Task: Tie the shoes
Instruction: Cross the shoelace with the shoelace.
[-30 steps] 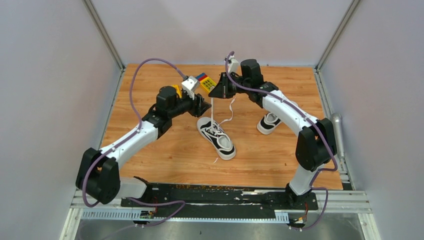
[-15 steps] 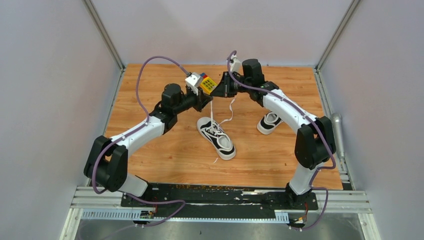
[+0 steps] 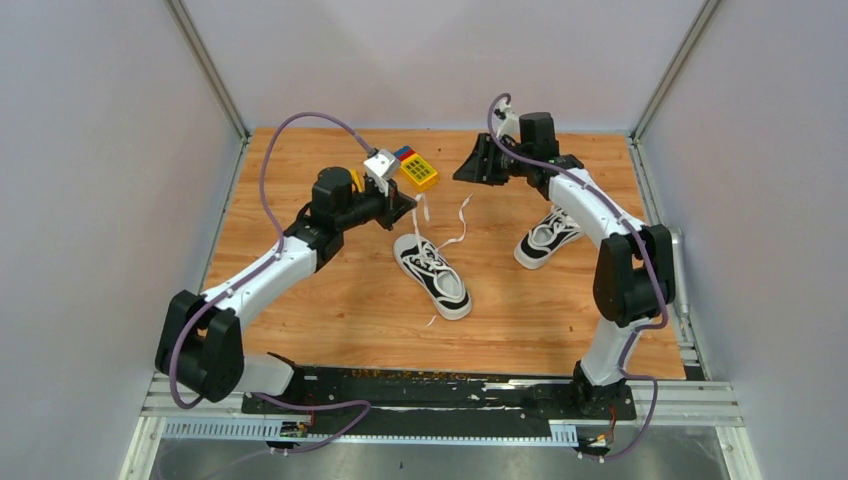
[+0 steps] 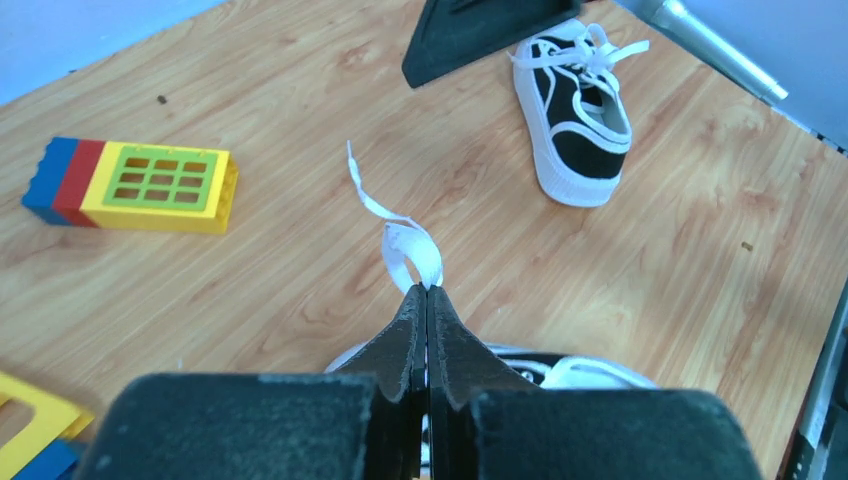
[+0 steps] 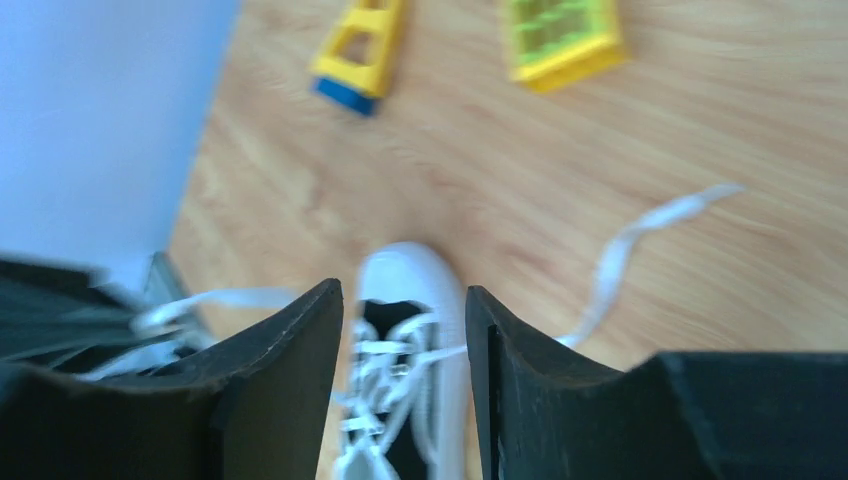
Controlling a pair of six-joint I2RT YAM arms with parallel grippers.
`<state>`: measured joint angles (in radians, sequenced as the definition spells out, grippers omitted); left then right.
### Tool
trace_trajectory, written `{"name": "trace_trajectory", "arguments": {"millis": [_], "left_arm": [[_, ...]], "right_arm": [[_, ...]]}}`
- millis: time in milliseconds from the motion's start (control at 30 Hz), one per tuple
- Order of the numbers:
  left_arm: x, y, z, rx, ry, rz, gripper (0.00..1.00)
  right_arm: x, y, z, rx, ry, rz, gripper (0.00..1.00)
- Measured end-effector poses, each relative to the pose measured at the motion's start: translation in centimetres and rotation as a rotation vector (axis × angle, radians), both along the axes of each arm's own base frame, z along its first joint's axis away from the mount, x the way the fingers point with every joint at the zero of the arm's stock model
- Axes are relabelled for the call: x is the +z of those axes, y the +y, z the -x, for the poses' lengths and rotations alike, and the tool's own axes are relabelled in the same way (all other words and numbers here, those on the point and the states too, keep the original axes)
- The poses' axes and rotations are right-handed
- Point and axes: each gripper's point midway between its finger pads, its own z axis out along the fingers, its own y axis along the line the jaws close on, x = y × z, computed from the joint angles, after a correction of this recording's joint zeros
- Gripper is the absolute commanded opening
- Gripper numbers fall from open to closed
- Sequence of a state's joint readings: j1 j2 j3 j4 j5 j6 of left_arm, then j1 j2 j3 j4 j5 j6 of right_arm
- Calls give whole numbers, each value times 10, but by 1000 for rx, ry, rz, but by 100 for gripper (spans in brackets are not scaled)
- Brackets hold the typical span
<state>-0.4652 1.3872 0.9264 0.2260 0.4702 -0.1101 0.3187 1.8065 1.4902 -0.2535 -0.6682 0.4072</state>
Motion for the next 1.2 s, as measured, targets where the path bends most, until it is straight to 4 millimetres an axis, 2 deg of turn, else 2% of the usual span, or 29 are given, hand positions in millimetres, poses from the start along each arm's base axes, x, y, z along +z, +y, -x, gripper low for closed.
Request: {"name": "trace_trajectory", "arguments": {"millis": [67, 133, 167, 267, 333, 433, 567, 600, 633, 700, 733, 867, 933, 1000, 1100, 1200], "left_arm": [[4, 9, 6, 4, -2, -17, 0], [7, 15, 11, 2, -1, -27, 0], [7, 16, 15, -8, 4, -32, 0], [2, 16, 26, -44, 39, -43, 0], [-6, 16, 34, -68, 82, -54, 0], [-13, 16, 43, -95, 126, -63, 0], [-16, 16, 46, -110, 144, -63, 0], [-16, 16, 46, -110, 145, -63, 0], [-17, 16, 46, -112, 150, -62, 0], [-20, 15, 46, -119, 159, -62, 0], [-22, 14, 46, -123, 167, -61, 0], [-34, 9, 45, -146, 211, -59, 0], [-42, 7, 44, -160, 236, -65, 0], [-48, 3, 40, -177, 251, -71, 0], [-50, -4, 33, -210, 254, -73, 0], [-48, -13, 27, -254, 252, -64, 0]], "right_arm": [[-24, -25, -21, -89, 1, 99, 46], [-56, -38, -34, -139, 0, 221, 45], [-78, -40, -35, -145, 4, 301, 45], [-127, -34, -26, -112, 31, 462, 42], [-152, -32, -17, -87, 51, 543, 40], [-173, -30, -12, -70, 54, 621, 38], [-186, -42, -17, -94, 52, 688, 32], [-191, -44, -17, -101, 58, 704, 29], [-193, -46, -18, -105, 61, 713, 22], [-193, -48, -22, -114, 52, 724, 2], [-195, -48, -23, -111, 52, 728, 0], [-192, -47, -27, -85, 70, 680, 0], [-189, -44, -20, -43, 107, 627, 0], [-179, -45, -13, -6, 137, 559, 0], [-133, -46, -1, 38, 104, 413, 0], [-59, -45, 14, 77, -34, 254, 0]]}}
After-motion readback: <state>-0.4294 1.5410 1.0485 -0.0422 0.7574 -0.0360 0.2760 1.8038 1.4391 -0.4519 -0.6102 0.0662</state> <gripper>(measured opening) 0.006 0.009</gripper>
